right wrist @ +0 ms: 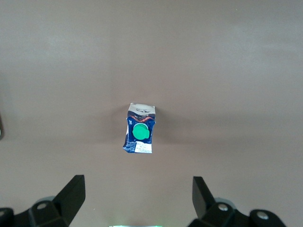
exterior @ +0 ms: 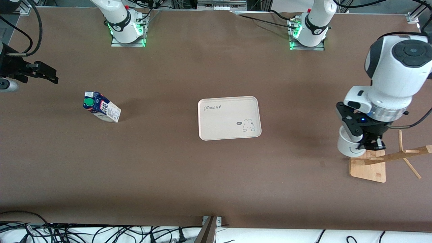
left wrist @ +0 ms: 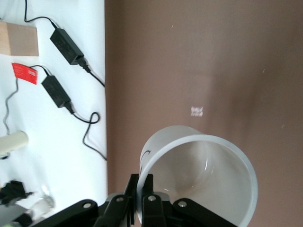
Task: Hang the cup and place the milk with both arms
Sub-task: 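Carry the white mug with the left gripper to the wooden stand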
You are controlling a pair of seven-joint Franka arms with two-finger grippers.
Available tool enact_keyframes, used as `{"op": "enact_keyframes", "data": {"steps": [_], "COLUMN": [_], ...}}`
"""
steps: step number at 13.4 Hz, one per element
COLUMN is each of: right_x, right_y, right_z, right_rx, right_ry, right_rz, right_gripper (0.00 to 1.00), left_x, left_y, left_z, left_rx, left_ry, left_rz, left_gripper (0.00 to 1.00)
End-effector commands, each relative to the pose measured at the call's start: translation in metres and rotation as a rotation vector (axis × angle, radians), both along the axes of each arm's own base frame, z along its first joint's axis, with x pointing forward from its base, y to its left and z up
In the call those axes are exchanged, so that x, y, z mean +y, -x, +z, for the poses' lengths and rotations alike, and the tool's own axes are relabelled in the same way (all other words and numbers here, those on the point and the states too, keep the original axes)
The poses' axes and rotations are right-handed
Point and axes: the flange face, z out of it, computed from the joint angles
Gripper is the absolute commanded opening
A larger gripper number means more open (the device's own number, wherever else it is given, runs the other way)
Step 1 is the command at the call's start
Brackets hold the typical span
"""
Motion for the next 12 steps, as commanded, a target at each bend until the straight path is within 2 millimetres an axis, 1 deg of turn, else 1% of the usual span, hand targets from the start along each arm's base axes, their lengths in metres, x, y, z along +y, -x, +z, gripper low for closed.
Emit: {"op": "enact_keyframes", "data": {"steps": [1, 2, 3, 6, 11, 12], "right_x": [0.0, 0.001, 0.001, 0.001, 0.002, 0.002], "right_y": [0.0, 0.0, 0.0, 0.0, 0.001, 0.0], "right_z": [0.004, 0.004, 0.004, 0.004, 0.004, 0.004], "right_rx": [0.008, 0.009, 0.01, 0.012, 0.014, 0.014], "right_ry": [-0.008, -0.013, -0.015, -0.016, -0.015, -0.015], "right_rz": [0.019, 0.02, 0.034, 0.045, 0.049, 0.049], "right_gripper": [1.0, 1.0, 1.0, 1.0, 1.0, 1.0], "left_x": [0.021, 0.028, 0.032, 0.044, 0.045, 0.05], "left_y": [-0.012, -0.014, -0.018, -0.028, -0.03, -0.031], "left_z": [0.015, 0.014, 0.007, 0.009, 0.006, 0.004], "left_rx": [0.008, 0.012, 0.017, -0.039, -0.042, -0.044], "left_ry": [-0.094, -0.107, -0.119, -0.191, -0.216, -0.222], "left_rz": [-0.136, -0.165, -0.194, -0.273, -0.284, -0.29], "left_gripper": [0.0, 0.0, 0.0, 0.0, 0.0, 0.0]}}
